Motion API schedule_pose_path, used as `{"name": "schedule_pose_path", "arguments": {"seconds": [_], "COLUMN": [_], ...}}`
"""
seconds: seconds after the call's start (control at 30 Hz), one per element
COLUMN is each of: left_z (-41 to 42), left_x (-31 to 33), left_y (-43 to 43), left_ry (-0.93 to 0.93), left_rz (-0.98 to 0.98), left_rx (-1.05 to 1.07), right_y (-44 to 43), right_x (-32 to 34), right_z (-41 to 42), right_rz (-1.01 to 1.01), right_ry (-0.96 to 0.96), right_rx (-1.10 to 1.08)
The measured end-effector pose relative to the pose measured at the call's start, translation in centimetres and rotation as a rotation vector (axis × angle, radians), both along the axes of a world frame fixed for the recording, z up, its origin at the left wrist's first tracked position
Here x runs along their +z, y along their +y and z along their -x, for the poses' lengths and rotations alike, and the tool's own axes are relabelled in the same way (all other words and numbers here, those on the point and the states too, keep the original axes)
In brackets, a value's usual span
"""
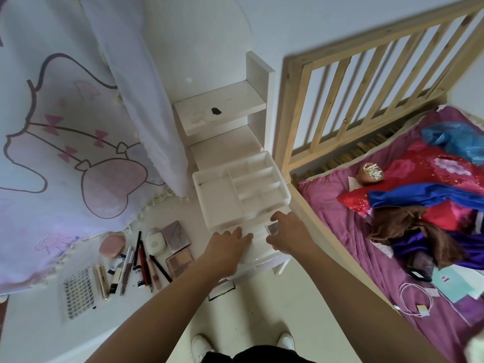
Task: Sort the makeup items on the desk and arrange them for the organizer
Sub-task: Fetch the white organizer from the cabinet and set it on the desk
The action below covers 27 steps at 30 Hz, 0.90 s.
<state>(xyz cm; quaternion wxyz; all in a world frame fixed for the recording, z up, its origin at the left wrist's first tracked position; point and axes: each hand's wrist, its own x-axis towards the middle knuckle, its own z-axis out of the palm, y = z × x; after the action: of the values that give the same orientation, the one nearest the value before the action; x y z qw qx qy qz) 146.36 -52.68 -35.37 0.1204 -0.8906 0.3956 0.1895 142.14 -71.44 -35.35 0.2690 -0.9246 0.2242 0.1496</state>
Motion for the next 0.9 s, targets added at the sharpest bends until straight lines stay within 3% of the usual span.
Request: {"name": "schedule_pose_path", "arguments": {"seconds": [0.17,0.37,0.43,0.63,0.73,0.9], "left_z": [0.0,2.5,2.0,-1.4,-1.5,0.4], "left_x": [0.6,2.1,2.5,2.8,1.7,-2.0], "left_y": [-0.9,3.5,5.7,14.3,19.6,28.0], "left_ry": [-0.006,-0.080,-0.184,-0.362,-0.398,-0.210], "left_rz": [0.098,0.748,0.838,0.831,0.736,0.565], "left_rx": [-0.005,0.120,0.171,0.628,0.820,1.185], "right_y": [-1.2,-0.1,1.4,9.6,15.5,23.7], "right_x": [1.4,2.9,3.8,6.2,5.8,1.0], "right_z": [1.6,2.2,1.2,-4.0,-5.9,-8.7], "right_rz": [-0.072,-0.215,-0.219,-0.275,-0.256,-0.216], "right_ry": [-0.170,-0.473,-0.554,-0.578,-0.575,-0.178], "right_rx": [-0.086,-0.134,-0.112,0.097,0.289,0.557]}}
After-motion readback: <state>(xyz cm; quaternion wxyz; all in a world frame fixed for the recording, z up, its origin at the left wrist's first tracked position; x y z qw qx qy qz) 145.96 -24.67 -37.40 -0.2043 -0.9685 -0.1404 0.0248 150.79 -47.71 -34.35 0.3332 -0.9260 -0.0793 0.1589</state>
